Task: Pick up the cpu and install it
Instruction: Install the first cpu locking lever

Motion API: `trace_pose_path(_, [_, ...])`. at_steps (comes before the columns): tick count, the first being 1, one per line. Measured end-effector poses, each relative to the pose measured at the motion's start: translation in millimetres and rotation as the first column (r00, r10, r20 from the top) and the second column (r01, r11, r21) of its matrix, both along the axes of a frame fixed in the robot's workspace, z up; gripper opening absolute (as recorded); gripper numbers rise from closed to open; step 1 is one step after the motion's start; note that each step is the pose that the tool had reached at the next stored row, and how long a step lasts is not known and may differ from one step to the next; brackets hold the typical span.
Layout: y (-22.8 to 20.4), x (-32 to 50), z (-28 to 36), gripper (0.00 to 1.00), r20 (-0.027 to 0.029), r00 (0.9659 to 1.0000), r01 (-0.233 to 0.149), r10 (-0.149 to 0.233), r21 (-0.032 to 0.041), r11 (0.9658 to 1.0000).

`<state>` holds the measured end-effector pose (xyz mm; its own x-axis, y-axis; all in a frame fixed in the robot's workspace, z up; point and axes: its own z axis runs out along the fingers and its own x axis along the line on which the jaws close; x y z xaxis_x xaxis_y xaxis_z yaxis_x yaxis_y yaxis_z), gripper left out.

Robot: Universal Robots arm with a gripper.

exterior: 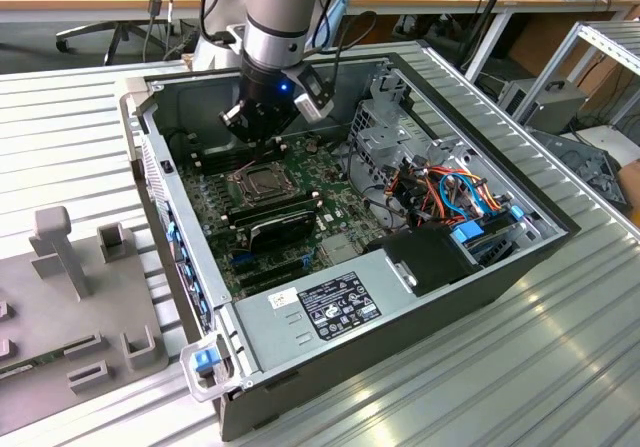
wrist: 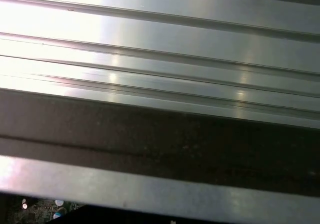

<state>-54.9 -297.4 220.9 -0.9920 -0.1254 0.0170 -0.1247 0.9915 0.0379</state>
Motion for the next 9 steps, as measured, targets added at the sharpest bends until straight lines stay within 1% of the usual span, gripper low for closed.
trace_pose_path(9, [-0.3, 3.5, -3.4, 0.11, 0.0000, 1.0000, 0.000, 0.000, 0.0000, 1.0000])
